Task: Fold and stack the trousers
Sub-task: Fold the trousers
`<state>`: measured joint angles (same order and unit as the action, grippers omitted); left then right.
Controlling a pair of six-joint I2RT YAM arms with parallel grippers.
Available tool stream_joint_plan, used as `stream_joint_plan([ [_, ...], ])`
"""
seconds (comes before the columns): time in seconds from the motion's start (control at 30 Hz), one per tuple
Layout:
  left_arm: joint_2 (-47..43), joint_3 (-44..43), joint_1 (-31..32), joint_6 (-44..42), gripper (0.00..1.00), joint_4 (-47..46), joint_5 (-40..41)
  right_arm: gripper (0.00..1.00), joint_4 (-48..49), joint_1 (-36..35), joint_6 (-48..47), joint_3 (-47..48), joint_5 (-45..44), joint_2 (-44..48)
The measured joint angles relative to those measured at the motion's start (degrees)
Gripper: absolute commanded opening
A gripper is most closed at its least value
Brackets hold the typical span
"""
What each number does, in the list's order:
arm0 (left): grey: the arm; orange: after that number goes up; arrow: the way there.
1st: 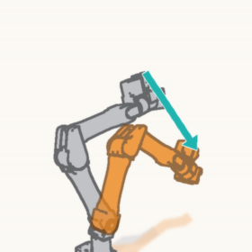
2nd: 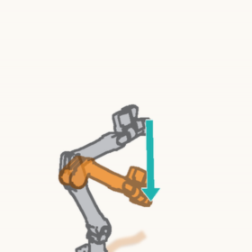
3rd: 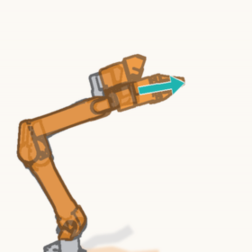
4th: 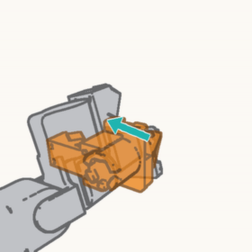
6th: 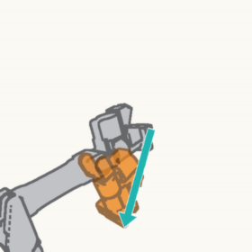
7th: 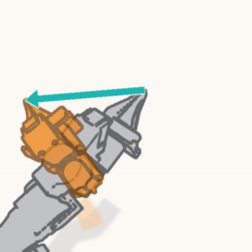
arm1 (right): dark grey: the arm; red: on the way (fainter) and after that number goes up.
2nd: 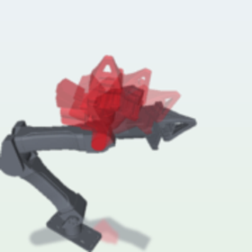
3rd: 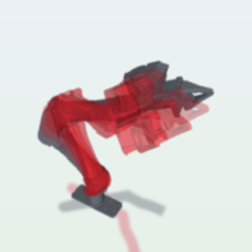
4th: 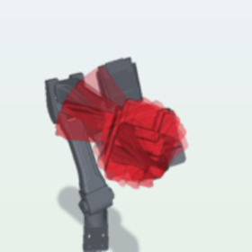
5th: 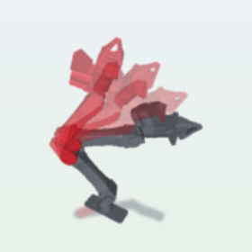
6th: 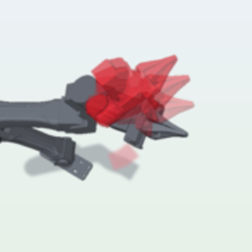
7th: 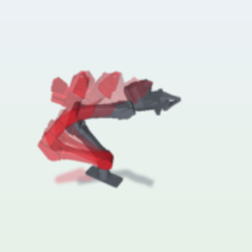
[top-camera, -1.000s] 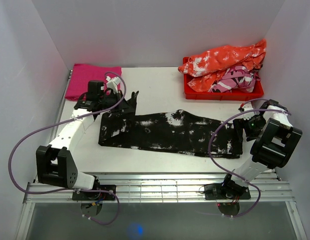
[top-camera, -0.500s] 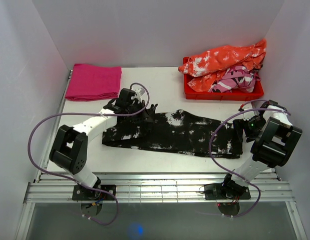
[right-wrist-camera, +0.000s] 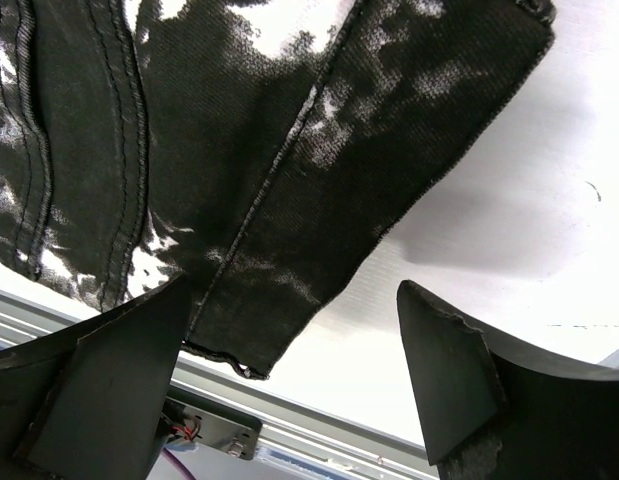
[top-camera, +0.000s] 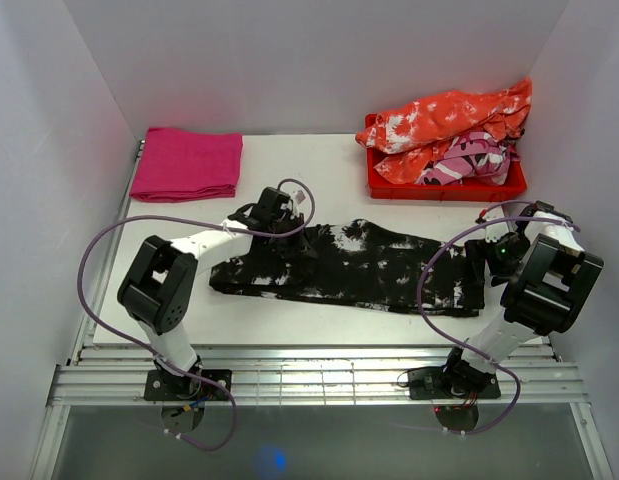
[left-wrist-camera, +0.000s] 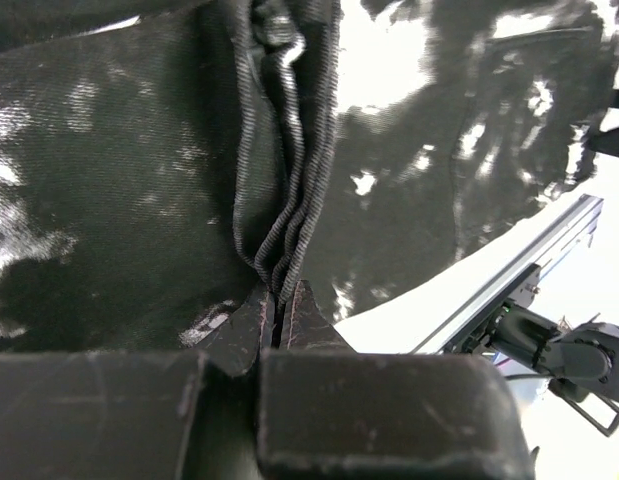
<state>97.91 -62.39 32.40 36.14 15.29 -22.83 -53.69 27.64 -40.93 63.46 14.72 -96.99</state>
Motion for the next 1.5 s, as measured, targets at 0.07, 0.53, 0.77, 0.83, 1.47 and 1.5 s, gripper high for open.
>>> stream_joint_plan([
  [0.07, 2.12, -0.33, 0.09, 0.48, 0.1, -0.33, -0.42, 0.89, -0.07, 0.0, 0.0, -0.07, 0.02, 0.0],
  [0.53, -2.71, -3.67, -0.59, -2.82, 0.83, 0.2, -2.08, 0.85, -3.39, -7.43, 1.44, 3.56, 4.72, 8.72],
  [0.77, -13.79, -3.26, -18.08, -15.65, 0.82, 4.42, -19.12, 0.72, 0.52, -20.7, 10.69, 9.49, 18.86, 16.57],
  [0.83, -14.49, -1.86, -25.62, -18.82, 0.81, 5.77, -26.49, 0.72, 4.66, -26.05, 15.58, 8.94, 22.95, 16.9],
  [1.47, -7.61, 4.87, -46.12, -38.03, 0.68, 23.69, -45.83, 0.64, 41.83, -53.79, 51.45, 2.49, 32.24, -5.18],
  [1.5, -6.38, 5.33, -46.12, -38.51, 0.67, 23.78, -46.03, 0.64, 43.06, -54.99, 52.28, 2.47, 32.72, -5.97],
])
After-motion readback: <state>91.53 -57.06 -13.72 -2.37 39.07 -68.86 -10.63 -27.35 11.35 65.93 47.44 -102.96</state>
